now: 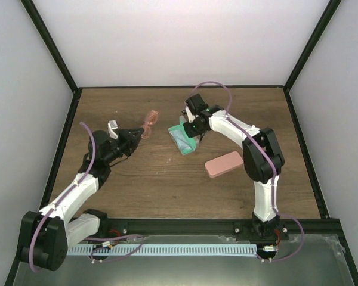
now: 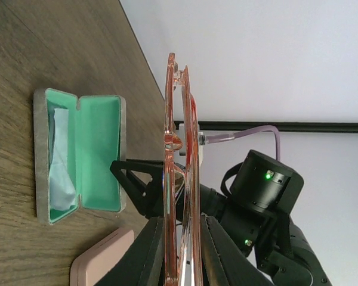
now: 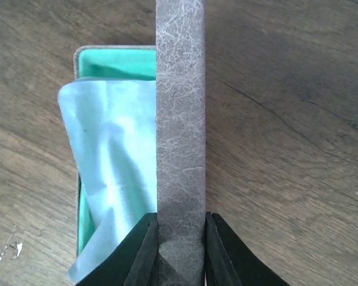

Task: Organize the sunglasses
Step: Move the sunglasses case at the center of the board.

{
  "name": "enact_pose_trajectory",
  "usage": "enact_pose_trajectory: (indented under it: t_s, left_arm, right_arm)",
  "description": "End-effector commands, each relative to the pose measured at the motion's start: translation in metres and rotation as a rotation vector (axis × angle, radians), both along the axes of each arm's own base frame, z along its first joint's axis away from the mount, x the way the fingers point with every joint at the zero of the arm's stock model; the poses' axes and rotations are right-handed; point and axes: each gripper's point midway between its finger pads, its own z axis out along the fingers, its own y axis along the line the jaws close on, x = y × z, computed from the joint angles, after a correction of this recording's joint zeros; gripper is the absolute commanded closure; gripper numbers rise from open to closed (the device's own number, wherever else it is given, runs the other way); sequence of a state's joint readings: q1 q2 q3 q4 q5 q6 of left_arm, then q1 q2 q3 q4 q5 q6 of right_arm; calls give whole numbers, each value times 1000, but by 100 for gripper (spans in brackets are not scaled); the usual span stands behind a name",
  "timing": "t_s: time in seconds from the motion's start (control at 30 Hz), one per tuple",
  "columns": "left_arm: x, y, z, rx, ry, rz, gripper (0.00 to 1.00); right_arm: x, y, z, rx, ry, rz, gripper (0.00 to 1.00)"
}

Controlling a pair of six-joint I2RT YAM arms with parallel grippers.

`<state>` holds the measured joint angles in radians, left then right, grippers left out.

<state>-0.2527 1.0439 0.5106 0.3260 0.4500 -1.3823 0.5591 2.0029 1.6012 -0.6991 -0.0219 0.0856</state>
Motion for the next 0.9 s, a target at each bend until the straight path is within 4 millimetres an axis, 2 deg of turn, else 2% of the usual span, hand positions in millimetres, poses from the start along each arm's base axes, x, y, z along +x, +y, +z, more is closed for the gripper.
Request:
enact_pose_trajectory:
  t_s: [0.0, 0.13, 0.33, 0.47, 0.63, 0.73, 0.87]
  left_arm:
    - [0, 0, 8, 0, -32, -20, 88]
    - [-2, 0, 8, -8, -35, -22, 88]
    - [-4, 1, 6, -8, -34, -29, 88]
    - [-5, -2, 7, -9, -40, -52, 88]
    - [-5, -4, 4, -6, -44, -73, 88]
    - [-5, -6, 1, -2, -38, -89, 88]
    - [-5, -8, -2, 4, -32, -111, 88]
  right_arm:
    - [-13, 14, 18, 68, -27, 85, 80]
    - [-31, 17, 20, 54, -55, 143, 81]
    - [-51, 15, 38, -10, -163, 222, 81]
    - [-72, 19, 47, -32, -210, 294, 81]
    - [-113, 34, 33, -100, -218, 411, 78]
    - [-120, 31, 26, -128, -209, 427, 75]
    - [-121, 32, 32, -140, -241, 460, 73]
